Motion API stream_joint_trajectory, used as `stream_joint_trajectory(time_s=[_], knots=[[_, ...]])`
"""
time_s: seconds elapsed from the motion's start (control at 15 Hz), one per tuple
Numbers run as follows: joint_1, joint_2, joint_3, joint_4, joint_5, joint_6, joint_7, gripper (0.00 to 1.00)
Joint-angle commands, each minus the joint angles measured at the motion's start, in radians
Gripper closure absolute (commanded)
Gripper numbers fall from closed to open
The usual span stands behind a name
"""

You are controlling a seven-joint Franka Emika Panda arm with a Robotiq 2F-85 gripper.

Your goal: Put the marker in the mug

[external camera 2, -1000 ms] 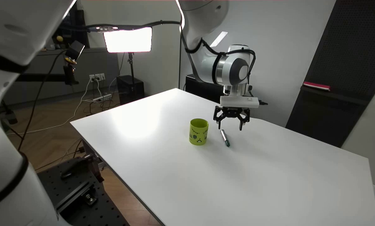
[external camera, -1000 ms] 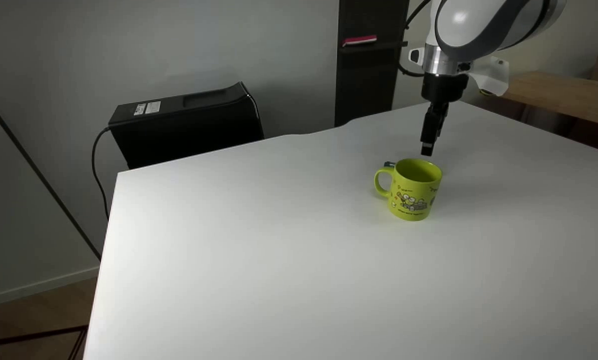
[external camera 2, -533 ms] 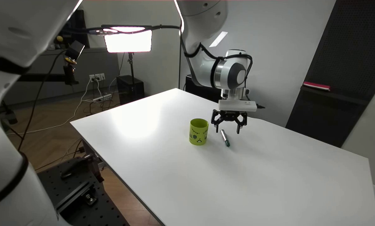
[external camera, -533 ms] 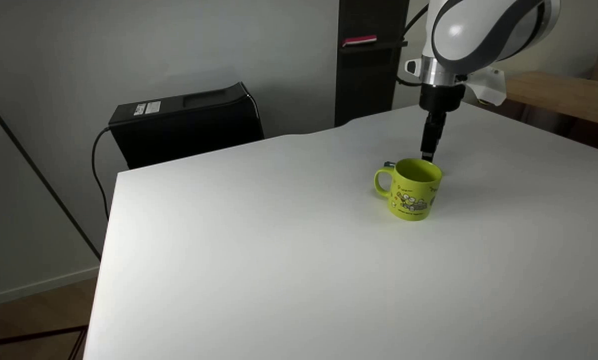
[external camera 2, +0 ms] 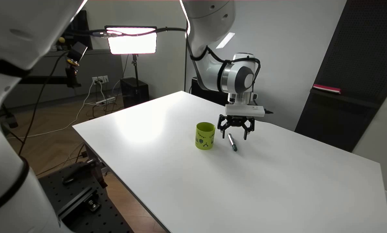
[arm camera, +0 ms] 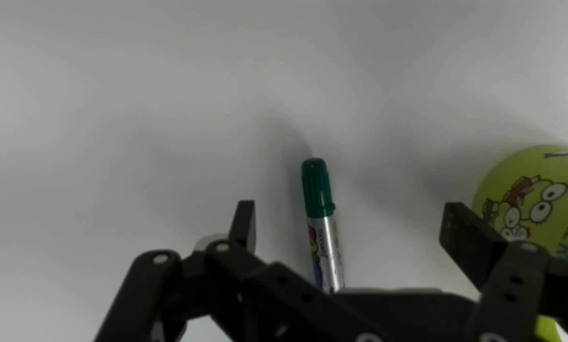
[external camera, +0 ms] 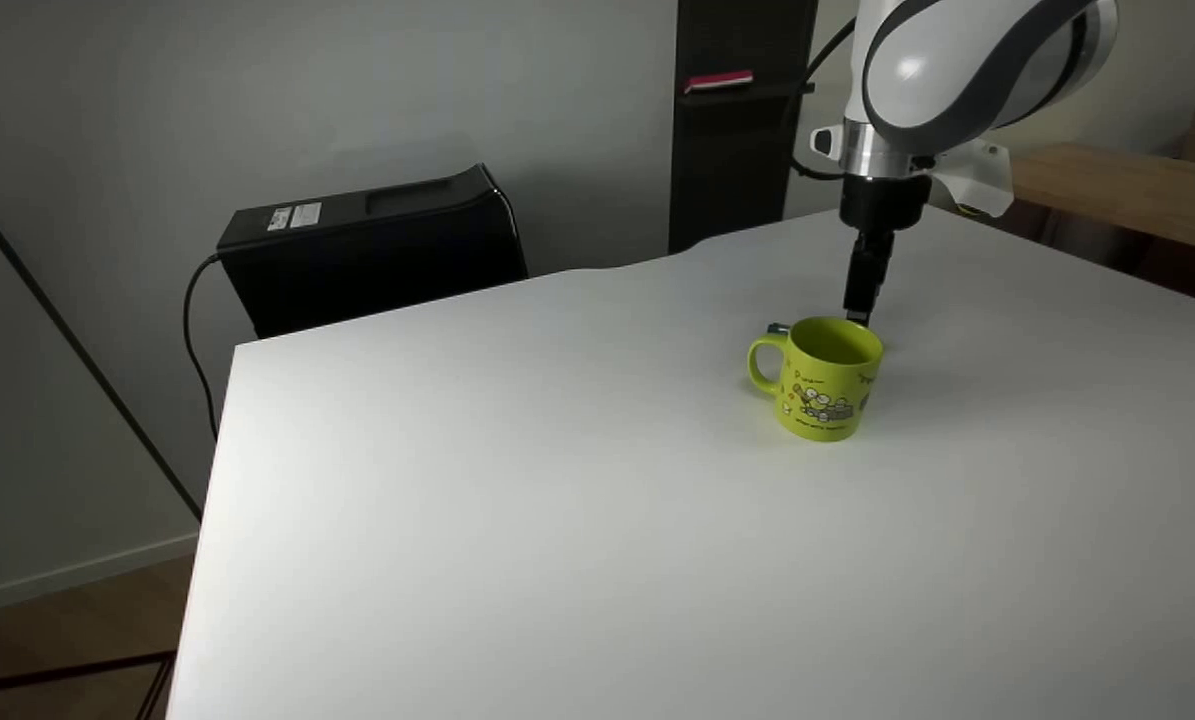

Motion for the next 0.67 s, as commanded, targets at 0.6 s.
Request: stream_joint_trajectory(time_s=[0.6], knots=[[0.008,0.039,-0.008,0.032,-0.033,0.022,0.023,0.0]])
